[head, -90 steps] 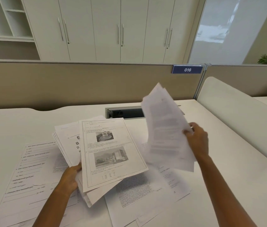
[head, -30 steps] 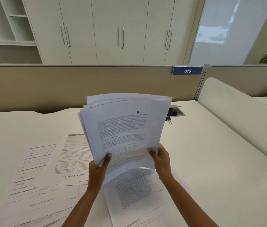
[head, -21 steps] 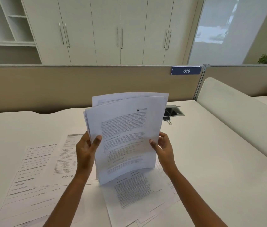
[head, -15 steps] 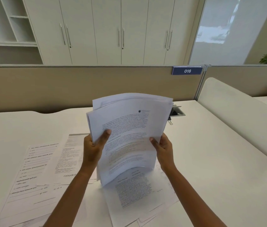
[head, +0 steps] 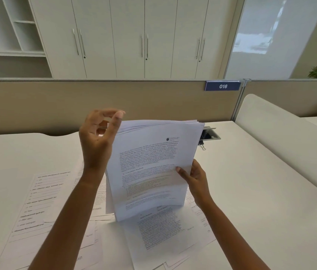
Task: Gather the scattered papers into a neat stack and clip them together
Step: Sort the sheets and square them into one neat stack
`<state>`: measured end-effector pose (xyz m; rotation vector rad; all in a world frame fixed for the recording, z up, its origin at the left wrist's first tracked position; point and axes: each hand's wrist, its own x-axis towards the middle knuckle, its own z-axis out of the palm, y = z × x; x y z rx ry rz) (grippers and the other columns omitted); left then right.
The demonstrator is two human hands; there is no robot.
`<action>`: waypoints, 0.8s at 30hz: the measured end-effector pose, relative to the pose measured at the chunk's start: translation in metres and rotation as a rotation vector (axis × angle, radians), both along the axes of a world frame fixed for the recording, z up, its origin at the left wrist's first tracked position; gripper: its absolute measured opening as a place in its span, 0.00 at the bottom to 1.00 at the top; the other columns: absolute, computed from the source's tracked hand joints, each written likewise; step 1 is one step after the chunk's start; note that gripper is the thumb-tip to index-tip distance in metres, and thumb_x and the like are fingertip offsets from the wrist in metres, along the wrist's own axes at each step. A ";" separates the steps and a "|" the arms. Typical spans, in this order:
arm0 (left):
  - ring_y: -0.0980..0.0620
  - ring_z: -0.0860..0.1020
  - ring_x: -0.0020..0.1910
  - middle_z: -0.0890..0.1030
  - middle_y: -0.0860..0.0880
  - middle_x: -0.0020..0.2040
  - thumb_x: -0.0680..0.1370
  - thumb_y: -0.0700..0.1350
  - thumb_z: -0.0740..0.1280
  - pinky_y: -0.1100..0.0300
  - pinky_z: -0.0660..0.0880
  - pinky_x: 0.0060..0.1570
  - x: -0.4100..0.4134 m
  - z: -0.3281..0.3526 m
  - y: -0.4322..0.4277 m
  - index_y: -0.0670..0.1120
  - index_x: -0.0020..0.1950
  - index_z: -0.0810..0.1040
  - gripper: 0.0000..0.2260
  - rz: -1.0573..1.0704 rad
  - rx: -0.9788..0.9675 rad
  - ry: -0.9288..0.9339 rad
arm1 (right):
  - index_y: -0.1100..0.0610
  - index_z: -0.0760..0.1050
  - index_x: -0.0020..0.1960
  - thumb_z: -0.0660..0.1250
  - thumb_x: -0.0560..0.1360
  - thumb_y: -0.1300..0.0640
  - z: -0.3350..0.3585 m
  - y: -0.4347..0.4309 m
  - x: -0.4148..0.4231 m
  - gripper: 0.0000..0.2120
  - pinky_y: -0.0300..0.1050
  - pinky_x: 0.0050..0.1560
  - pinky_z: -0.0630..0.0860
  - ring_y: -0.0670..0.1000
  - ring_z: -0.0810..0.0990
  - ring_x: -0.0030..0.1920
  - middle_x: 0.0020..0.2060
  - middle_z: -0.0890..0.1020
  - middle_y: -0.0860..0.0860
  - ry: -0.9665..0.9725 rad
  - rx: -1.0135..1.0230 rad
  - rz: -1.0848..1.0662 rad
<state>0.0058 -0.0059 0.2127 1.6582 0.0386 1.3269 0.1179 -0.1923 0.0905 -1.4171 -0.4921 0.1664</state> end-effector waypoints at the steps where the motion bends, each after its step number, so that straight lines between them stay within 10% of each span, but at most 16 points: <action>1: 0.60 0.73 0.37 0.78 0.53 0.40 0.71 0.52 0.66 0.72 0.67 0.37 0.001 0.000 -0.001 0.54 0.39 0.77 0.03 0.034 0.003 0.018 | 0.50 0.73 0.53 0.64 0.74 0.63 -0.001 -0.001 0.000 0.11 0.39 0.41 0.81 0.47 0.82 0.44 0.48 0.81 0.47 0.005 0.004 0.002; 12: 0.66 0.75 0.33 0.78 0.66 0.33 0.74 0.51 0.61 0.76 0.69 0.34 -0.002 -0.021 0.005 0.54 0.41 0.72 0.03 0.055 -0.211 -0.048 | 0.51 0.78 0.49 0.65 0.74 0.63 -0.010 -0.006 0.002 0.09 0.36 0.37 0.79 0.44 0.83 0.40 0.43 0.84 0.44 0.073 -0.001 0.031; 17: 0.68 0.77 0.43 0.79 0.66 0.46 0.70 0.67 0.61 0.78 0.72 0.39 -0.011 -0.056 0.001 0.49 0.60 0.62 0.28 -0.090 -0.074 -0.010 | 0.55 0.77 0.48 0.64 0.75 0.64 -0.011 -0.004 0.003 0.07 0.38 0.40 0.81 0.50 0.81 0.41 0.46 0.82 0.53 0.113 -0.002 0.001; 24: 0.46 0.76 0.56 0.77 0.46 0.54 0.54 0.78 0.62 0.43 0.73 0.60 -0.012 -0.132 -0.003 0.52 0.56 0.71 0.40 -0.103 -0.361 0.332 | 0.57 0.77 0.47 0.64 0.74 0.64 -0.006 0.006 0.001 0.05 0.57 0.52 0.78 0.58 0.78 0.45 0.45 0.81 0.53 0.210 0.079 -0.037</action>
